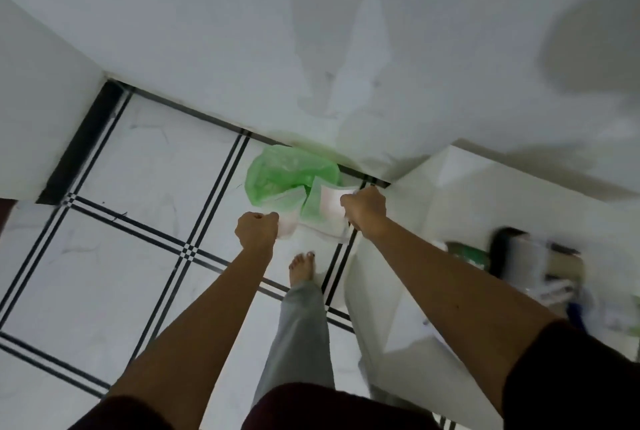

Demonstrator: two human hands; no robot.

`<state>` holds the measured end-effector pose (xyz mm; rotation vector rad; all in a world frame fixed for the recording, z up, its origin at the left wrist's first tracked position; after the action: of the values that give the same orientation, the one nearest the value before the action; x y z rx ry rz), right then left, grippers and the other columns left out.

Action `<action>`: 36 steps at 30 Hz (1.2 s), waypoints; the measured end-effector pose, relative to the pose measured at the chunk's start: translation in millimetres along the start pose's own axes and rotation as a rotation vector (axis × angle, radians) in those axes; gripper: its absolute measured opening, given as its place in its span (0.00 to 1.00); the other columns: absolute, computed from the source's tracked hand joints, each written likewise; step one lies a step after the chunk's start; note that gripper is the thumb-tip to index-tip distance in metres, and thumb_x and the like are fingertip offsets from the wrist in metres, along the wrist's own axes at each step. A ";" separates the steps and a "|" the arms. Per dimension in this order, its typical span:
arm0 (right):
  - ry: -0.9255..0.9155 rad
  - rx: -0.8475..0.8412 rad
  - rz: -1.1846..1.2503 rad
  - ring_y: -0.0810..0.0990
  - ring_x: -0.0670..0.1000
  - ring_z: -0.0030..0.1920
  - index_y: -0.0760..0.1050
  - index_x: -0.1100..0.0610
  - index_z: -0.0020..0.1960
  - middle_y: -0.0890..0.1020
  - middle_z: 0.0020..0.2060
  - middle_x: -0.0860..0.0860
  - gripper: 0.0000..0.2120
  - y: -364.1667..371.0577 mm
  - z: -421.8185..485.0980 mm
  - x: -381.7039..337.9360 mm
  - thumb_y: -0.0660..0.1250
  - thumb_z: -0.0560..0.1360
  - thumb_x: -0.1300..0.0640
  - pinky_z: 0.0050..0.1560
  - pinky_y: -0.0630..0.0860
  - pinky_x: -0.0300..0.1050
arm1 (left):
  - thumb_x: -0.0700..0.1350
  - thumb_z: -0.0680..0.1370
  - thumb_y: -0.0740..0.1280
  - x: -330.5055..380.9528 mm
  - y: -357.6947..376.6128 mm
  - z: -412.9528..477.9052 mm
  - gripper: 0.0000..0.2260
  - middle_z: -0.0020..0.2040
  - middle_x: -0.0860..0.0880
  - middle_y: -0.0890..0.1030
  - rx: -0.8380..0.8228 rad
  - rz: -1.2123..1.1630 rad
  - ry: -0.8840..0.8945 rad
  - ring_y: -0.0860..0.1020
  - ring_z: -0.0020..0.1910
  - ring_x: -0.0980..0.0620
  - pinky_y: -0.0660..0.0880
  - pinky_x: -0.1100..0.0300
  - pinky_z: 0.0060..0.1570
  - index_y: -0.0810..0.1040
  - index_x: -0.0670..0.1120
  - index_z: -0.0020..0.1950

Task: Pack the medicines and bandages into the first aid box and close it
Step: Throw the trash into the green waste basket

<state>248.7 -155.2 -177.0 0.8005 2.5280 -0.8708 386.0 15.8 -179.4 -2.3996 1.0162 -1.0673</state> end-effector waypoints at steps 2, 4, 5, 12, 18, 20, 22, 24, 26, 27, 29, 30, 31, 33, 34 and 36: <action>0.046 0.001 -0.022 0.78 0.56 0.33 0.73 0.61 0.40 0.80 0.37 0.58 0.04 39.2 46.9 -11.7 0.63 0.66 0.61 0.31 0.73 0.44 | 0.38 0.68 0.66 13.2 13.2 58.2 0.05 0.34 0.40 0.78 -0.014 0.090 0.020 0.79 0.35 0.39 0.75 0.55 0.34 0.76 0.35 0.37; 0.097 -0.014 -0.036 0.83 0.59 0.41 0.75 0.63 0.49 0.82 0.44 0.59 0.11 73.0 88.0 -14.5 0.64 0.67 0.60 0.35 0.76 0.46 | 0.38 0.68 0.66 19.0 27.9 107.1 0.10 0.41 0.36 0.82 -0.024 0.180 0.031 0.82 0.39 0.37 0.76 0.56 0.35 0.78 0.33 0.45; 0.125 -0.016 -0.048 0.83 0.60 0.45 0.74 0.65 0.53 0.82 0.48 0.60 0.15 90.7 109.2 -14.9 0.64 0.68 0.60 0.38 0.78 0.48 | 0.38 0.68 0.65 20.6 38.1 133.4 0.10 0.42 0.36 0.82 -0.035 0.208 0.035 0.82 0.40 0.38 0.75 0.57 0.34 0.78 0.34 0.46; 0.139 -0.064 -0.205 0.78 0.62 0.58 0.72 0.70 0.60 0.79 0.58 0.64 0.19 167.7 203.9 6.2 0.65 0.74 0.60 0.52 0.76 0.50 | 0.37 0.71 0.65 7.2 109.1 239.1 0.16 0.57 0.37 0.79 -0.123 0.536 0.109 0.77 0.57 0.37 0.76 0.53 0.49 0.74 0.33 0.58; 0.027 -0.106 -0.358 0.78 0.62 0.56 0.72 0.66 0.61 0.79 0.57 0.61 0.17 175.9 202.8 19.7 0.62 0.75 0.58 0.45 0.72 0.46 | 0.41 0.75 0.63 -15.4 115.8 233.5 0.14 0.52 0.42 0.77 -0.262 0.782 0.119 0.76 0.52 0.42 0.70 0.55 0.45 0.73 0.37 0.59; -0.064 -0.096 -0.457 0.78 0.61 0.54 0.72 0.65 0.59 0.79 0.54 0.60 0.16 171.3 187.7 20.5 0.61 0.74 0.59 0.45 0.73 0.47 | 0.43 0.75 0.62 -23.8 107.0 221.8 0.14 0.55 0.43 0.77 -0.269 0.883 0.179 0.76 0.52 0.43 0.71 0.53 0.48 0.73 0.40 0.60; -0.194 -0.079 -0.554 0.79 0.61 0.53 0.72 0.64 0.56 0.79 0.52 0.60 0.13 165.8 167.8 17.2 0.61 0.73 0.60 0.47 0.75 0.49 | 0.43 0.76 0.61 -27.3 100.7 207.8 0.15 0.60 0.43 0.76 -0.278 0.947 0.274 0.76 0.57 0.42 0.72 0.52 0.52 0.72 0.42 0.62; -0.327 -0.053 -0.622 0.78 0.61 0.52 0.73 0.64 0.54 0.79 0.51 0.60 0.12 157.1 144.7 12.8 0.61 0.73 0.60 0.52 0.75 0.51 | 0.43 0.77 0.60 -23.5 97.1 188.5 0.16 0.64 0.44 0.74 -0.293 0.961 0.383 0.74 0.61 0.42 0.71 0.51 0.57 0.71 0.43 0.65; -0.424 -0.028 -0.628 0.77 0.61 0.52 0.73 0.64 0.52 0.79 0.50 0.60 0.11 141.8 116.3 7.7 0.61 0.73 0.61 0.58 0.72 0.54 | 0.43 0.78 0.60 -10.6 92.9 157.9 0.17 0.66 0.44 0.73 -0.293 0.948 0.505 0.73 0.63 0.42 0.71 0.50 0.58 0.70 0.44 0.67; -0.465 -0.015 -0.620 0.76 0.61 0.52 0.72 0.64 0.52 0.79 0.50 0.60 0.10 131.5 99.7 5.1 0.60 0.73 0.61 0.60 0.70 0.55 | 0.43 0.78 0.60 -1.6 89.1 137.1 0.17 0.67 0.44 0.73 -0.285 0.925 0.561 0.73 0.63 0.43 0.71 0.50 0.58 0.70 0.44 0.67; -0.540 0.021 -0.606 0.76 0.60 0.53 0.72 0.63 0.52 0.79 0.50 0.59 0.10 99.0 58.2 -2.5 0.60 0.73 0.60 0.62 0.68 0.55 | 0.43 0.78 0.60 19.2 76.7 84.2 0.17 0.67 0.45 0.73 -0.261 0.863 0.653 0.73 0.63 0.43 0.71 0.50 0.58 0.71 0.44 0.67; -0.559 0.040 -0.591 0.76 0.60 0.53 0.73 0.63 0.52 0.79 0.50 0.59 0.10 79.2 36.6 -4.9 0.60 0.74 0.59 0.62 0.68 0.54 | 0.42 0.78 0.60 28.9 69.8 55.7 0.17 0.67 0.44 0.73 -0.247 0.827 0.689 0.73 0.63 0.44 0.71 0.50 0.58 0.71 0.44 0.67; -0.570 0.062 -0.568 0.77 0.60 0.52 0.73 0.63 0.51 0.79 0.49 0.59 0.09 56.8 13.3 -7.1 0.60 0.74 0.60 0.61 0.69 0.54 | 0.42 0.78 0.60 37.9 61.8 25.5 0.16 0.66 0.44 0.74 -0.229 0.792 0.729 0.73 0.63 0.44 0.71 0.51 0.58 0.72 0.43 0.66; -0.610 0.105 -0.530 0.76 0.61 0.52 0.73 0.64 0.51 0.79 0.50 0.60 0.09 10.3 -32.7 -8.5 0.59 0.75 0.60 0.61 0.69 0.54 | 0.42 0.78 0.60 51.9 46.0 -34.7 0.15 0.64 0.43 0.76 -0.183 0.727 0.806 0.74 0.61 0.44 0.71 0.52 0.56 0.73 0.42 0.65; -0.636 0.126 -0.522 0.76 0.61 0.53 0.73 0.64 0.53 0.79 0.51 0.60 0.10 -14.0 -56.3 -6.4 0.59 0.75 0.59 0.61 0.69 0.55 | 0.42 0.78 0.60 56.6 39.2 -66.3 0.15 0.64 0.43 0.76 -0.162 0.698 0.840 0.75 0.61 0.44 0.72 0.53 0.56 0.74 0.42 0.65; -0.690 0.154 -0.506 0.74 0.61 0.55 0.72 0.63 0.57 0.78 0.54 0.60 0.13 -58.9 -99.4 3.5 0.58 0.76 0.59 0.62 0.69 0.54 | 0.42 0.78 0.59 60.0 31.5 -127.0 0.16 0.63 0.43 0.77 -0.140 0.658 0.891 0.76 0.60 0.44 0.72 0.54 0.55 0.74 0.42 0.65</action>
<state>196.3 -127.9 -77.6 -0.1348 2.0550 -1.2436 304.4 -50.1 -80.7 -1.3863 2.0058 -1.8248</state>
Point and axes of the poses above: each hand's wrist, its own z-axis towards the middle knuckle, its own y-axis out of the palm, x = y × z, the point moved 4 cm from there along z, towards the middle knuckle
